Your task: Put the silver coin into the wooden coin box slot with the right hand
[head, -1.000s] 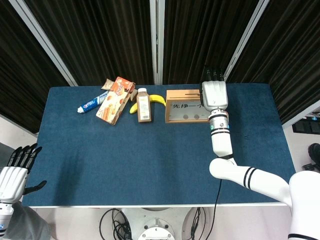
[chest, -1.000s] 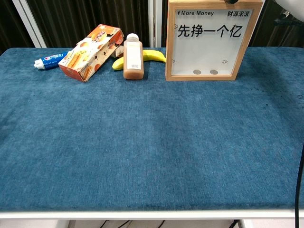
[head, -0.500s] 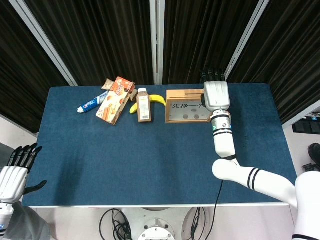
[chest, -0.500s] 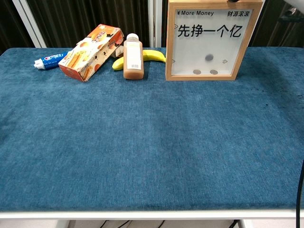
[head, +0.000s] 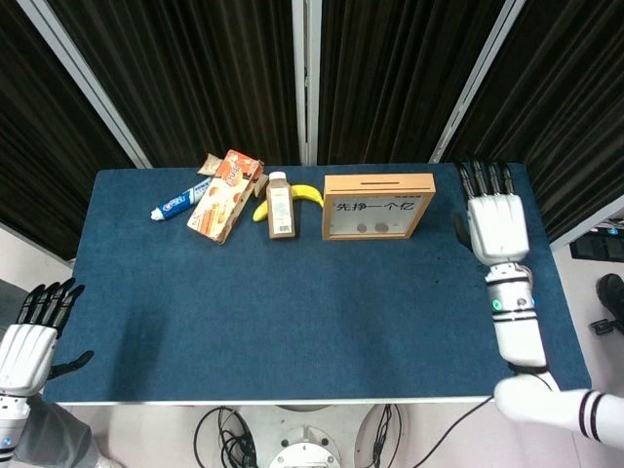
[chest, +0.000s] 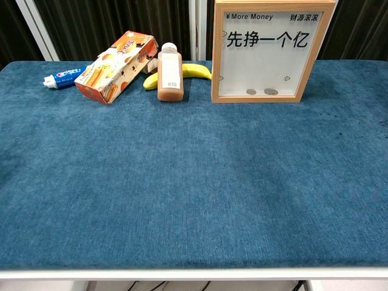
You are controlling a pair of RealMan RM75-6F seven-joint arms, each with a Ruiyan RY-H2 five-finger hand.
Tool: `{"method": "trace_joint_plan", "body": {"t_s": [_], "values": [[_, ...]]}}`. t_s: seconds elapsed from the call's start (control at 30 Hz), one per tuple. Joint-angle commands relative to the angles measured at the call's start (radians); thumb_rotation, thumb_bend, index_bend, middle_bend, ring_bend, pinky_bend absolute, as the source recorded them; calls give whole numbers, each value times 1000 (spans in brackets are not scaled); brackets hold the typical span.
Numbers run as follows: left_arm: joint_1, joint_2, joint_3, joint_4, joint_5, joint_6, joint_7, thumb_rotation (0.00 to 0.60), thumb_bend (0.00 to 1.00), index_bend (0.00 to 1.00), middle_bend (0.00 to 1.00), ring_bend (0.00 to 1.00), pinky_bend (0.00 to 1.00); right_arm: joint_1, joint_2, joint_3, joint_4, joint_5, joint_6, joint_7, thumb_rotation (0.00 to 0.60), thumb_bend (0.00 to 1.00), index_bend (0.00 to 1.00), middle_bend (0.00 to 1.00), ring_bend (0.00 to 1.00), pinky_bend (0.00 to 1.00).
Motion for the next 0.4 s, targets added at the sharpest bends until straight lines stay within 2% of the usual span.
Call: {"method": "trace_joint_plan", "body": {"t_s": [0.03, 0.17, 0.3, 0.4], "values": [[0, -3, -1, -7, 3, 3, 13, 600, 124, 26, 0, 0, 0, -222, 79, -184, 1, -211, 164, 195, 600, 381, 0, 0, 0, 0], [1, -3, -4, -14, 2, 8, 28, 600, 125, 26, 0, 0, 0, -354, 24, -272, 150, -323, 243, 372, 600, 377, 0, 0, 0, 0], [1, -2, -7, -18, 5, 12, 46, 600, 124, 26, 0, 0, 0, -442, -27, -303, 259, -367, 300, 445, 600, 377, 0, 0, 0, 0], [-2, 0, -10, -21, 4, 10, 54, 600, 124, 25, 0, 0, 0, -478, -41, -308, 290, -380, 308, 456, 600, 377, 0, 0, 0, 0]]}}
